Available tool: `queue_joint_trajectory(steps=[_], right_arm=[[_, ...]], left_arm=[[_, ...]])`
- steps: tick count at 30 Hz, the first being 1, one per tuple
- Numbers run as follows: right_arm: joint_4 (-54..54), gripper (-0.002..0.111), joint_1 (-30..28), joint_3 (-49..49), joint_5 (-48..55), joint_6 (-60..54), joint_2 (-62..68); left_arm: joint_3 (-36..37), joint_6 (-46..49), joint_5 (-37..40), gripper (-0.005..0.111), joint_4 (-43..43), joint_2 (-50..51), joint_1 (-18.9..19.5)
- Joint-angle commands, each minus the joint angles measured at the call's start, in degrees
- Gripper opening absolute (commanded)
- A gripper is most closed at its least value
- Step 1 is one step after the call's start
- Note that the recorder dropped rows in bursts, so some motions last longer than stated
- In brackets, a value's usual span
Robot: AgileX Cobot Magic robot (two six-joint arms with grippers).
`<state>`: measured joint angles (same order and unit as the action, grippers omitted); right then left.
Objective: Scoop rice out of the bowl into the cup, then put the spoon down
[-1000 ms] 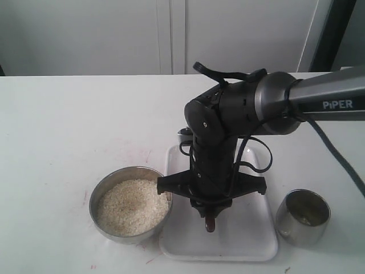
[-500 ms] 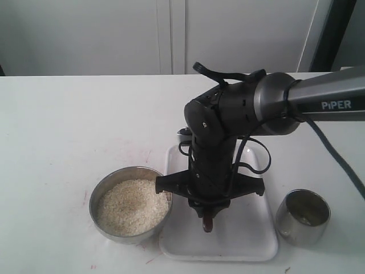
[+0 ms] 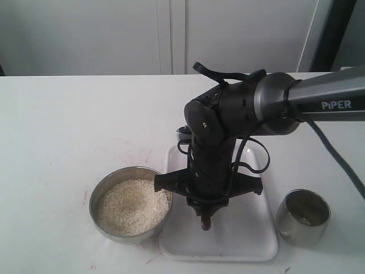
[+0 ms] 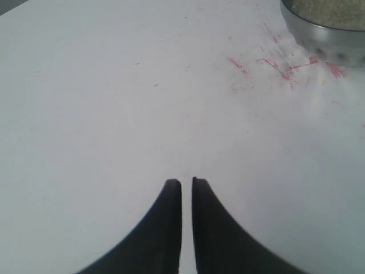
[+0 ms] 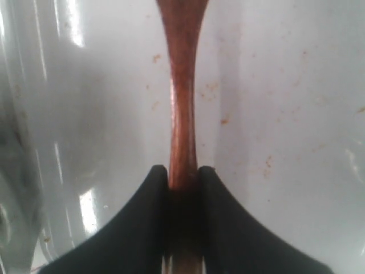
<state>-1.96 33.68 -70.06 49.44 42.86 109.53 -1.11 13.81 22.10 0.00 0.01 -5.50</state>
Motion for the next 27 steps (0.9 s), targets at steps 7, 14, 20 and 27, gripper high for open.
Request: queue_joint_trajectory(steps=[7, 14, 20, 27], right_arm=[[-0.38, 0.036, 0.01, -0.11, 0.29, -0.56, 0.01], [-2.48, 0.036, 0.01, -0.11, 0.93, -1.41, -3.06], [-8.17, 0.026, 0.01, -0.11, 8.05, -5.35, -11.12], [-9.88, 0.0, 1.09, 0.81, 17.66, -9.74, -24.63]], left_arm=[[0.52, -0.33, 2.79, 0.014, -0.32, -0.01, -0.42], [0.52, -0.33, 2.79, 0.014, -0.32, -0.01, -0.42], [0.52, -0.33, 2.79, 0.014, -0.32, -0.01, -0.42], [0.52, -0.33, 2.79, 0.014, -0.32, -0.01, -0.42]])
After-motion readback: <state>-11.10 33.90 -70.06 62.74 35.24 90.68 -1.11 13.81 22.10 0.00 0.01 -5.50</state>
